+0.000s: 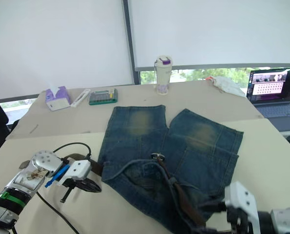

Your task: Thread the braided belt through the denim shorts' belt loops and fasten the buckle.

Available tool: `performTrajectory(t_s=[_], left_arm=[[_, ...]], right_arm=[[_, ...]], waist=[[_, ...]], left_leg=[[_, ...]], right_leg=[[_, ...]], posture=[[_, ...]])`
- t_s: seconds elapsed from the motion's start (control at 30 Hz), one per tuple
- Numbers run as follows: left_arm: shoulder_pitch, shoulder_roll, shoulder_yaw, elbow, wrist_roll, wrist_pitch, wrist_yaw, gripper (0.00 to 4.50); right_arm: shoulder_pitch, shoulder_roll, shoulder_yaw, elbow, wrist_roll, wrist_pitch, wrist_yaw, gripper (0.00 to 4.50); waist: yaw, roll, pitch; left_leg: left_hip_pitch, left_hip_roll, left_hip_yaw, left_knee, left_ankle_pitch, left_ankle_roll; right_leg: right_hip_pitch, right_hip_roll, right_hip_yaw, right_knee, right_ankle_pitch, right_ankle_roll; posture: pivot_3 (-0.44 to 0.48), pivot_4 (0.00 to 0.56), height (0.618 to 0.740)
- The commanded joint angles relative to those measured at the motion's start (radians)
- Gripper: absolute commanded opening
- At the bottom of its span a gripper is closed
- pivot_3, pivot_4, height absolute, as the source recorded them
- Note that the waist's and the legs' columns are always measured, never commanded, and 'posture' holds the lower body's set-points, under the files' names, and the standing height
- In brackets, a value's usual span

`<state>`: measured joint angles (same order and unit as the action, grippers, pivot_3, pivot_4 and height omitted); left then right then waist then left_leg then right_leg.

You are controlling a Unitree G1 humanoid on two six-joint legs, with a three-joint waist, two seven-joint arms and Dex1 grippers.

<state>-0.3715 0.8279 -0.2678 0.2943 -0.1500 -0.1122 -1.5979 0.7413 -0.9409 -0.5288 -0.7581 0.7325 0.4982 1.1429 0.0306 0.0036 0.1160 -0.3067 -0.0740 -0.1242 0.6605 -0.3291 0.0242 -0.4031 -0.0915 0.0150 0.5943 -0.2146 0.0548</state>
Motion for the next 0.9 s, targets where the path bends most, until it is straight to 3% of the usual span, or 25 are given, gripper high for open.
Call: performTrajectory(t_s=[0.03, 0.13, 0.3, 0.37, 0.43, 0.53, 0.67, 0.77, 0.83, 0.9], left_arm=[[-0.019, 0.004, 0.064, -0.068, -0.15, 0.2, -0.014, 0.0], [-0.078, -0.004, 0.146, -0.172, -0.36, 0.537, -0.001, 0.0], [-0.151, -0.06, 0.189, -0.219, -0.441, 0.701, 0.09, 0.0], [-0.183, -0.108, 0.177, -0.205, -0.407, 0.707, 0.162, 0.0], [-0.207, -0.183, 0.115, -0.172, -0.281, 0.638, 0.291, 0.0], [-0.206, -0.277, 0.03, -0.129, -0.147, 0.523, 0.399, 0.0], [-0.106, -0.197, -0.075, -0.223, -0.118, 0.438, 0.214, 0.0], [-0.072, -0.158, -0.066, -0.27, -0.138, 0.434, 0.185, 0.0], [-0.091, -0.175, -0.011, -0.258, -0.16, 0.469, 0.245, 0.0], [-0.125, -0.184, 0.055, -0.255, -0.198, 0.549, 0.299, 0.54]], right_arm=[[-0.085, 0.08, -0.141, -0.066, 0.339, 0.009, -0.083, 3.24], [-0.23, 0.092, -0.117, -0.037, 0.356, 0.023, -0.247, 3.24], [-0.479, 0.076, 0.198, 0.038, 0.056, 0.064, -0.438, 3.24], [-0.566, 0.066, 0.351, 0.087, -0.107, 0.039, -0.468, 3.24], [-0.662, 0.083, 0.521, 0.154, -0.248, -0.008, -0.445, 3.24], [-0.731, 0.156, 0.624, 0.189, -0.201, -0.009, -0.353, 3.24], [-0.698, 0.042, 0.741, 0.181, -0.345, -0.111, -0.187, 3.24], [-0.701, 0.071, 0.716, 0.201, -0.384, -0.128, -0.249, 3.24], [-0.691, 0.126, 0.593, 0.187, -0.275, -0.057, -0.314, 3.24], [-0.653, 0.124, 0.455, 0.142, -0.165, 0.027, -0.327, 3.53]], waist=[[-0.004, -0.003, 0.003], [-0.016, -0.007, 0.007], [-0.021, -0.005, 0.006], [-0.021, -0.003, 0.006], [-0.019, -0.003, 0.006], [-0.018, -0.003, 0.006], [-0.026, -0.001, 0.005], [-0.034, -0.003, 0.005], [-0.025, -0.002, 0.005], [-0.011, -0.002, 0.006]], left_leg=[[0.0, 0.001, 0.0, 0.0, 0.0, 0.0], [-0.001, 0.002, -0.001, 0.0, 0.0, 0.0], [0.002, 0.001, -0.002, -0.001, 0.001, -0.002], [0.001, 0.0, -0.001, -0.001, 0.002, -0.004], [0.0, 0.0, -0.001, -0.001, 0.003, -0.006], [0.0, -0.001, -0.001, -0.001, 0.007, -0.012], [-0.002, 0.0, -0.001, -0.001, 0.007, -0.012], [0.0, 0.001, 0.0, -0.001, 0.006, -0.012], [0.0, 0.001, -0.001, -0.001, 0.003, -0.005], [-0.001, 0.001, -0.003, -0.001, 0.003, -0.005]], right_leg=[[0.0, 0.0, 0.0, 0.0, 0.0, 0.0], [0.0, 0.0, 0.001, 0.001, 0.0, 0.0], [0.0, 0.002, -0.001, 0.002, 0.004, -0.007], [-0.001, 0.001, -0.001, 0.001, 0.005, -0.008], [-0.002, 0.002, -0.001, 0.001, 0.005, -0.009], [-0.001, 0.002, -0.001, 0.0, 0.005, -0.009], [-0.003, 0.002, 0.0, 0.0, 0.006, -0.009], [-0.004, 0.003, 0.001, 0.0, 0.006, -0.009], [-0.003, 0.002, 0.0, 0.001, 0.006, -0.01], [-0.003, 0.002, -0.002, 0.001, 0.006, -0.01]], posture=[[0.0, 0.15, 0.74], [0.0, 0.15, 0.74], [0.0, 0.15, 0.74], [0.0, 0.15, 0.74], [0.0, 0.15, 0.74], [0.0, 0.15, 0.74], [0.0, 0.15, 0.74], [0.0, 0.15, 0.74], [0.0, 0.15, 0.74], [0.0, 0.15, 0.74]])
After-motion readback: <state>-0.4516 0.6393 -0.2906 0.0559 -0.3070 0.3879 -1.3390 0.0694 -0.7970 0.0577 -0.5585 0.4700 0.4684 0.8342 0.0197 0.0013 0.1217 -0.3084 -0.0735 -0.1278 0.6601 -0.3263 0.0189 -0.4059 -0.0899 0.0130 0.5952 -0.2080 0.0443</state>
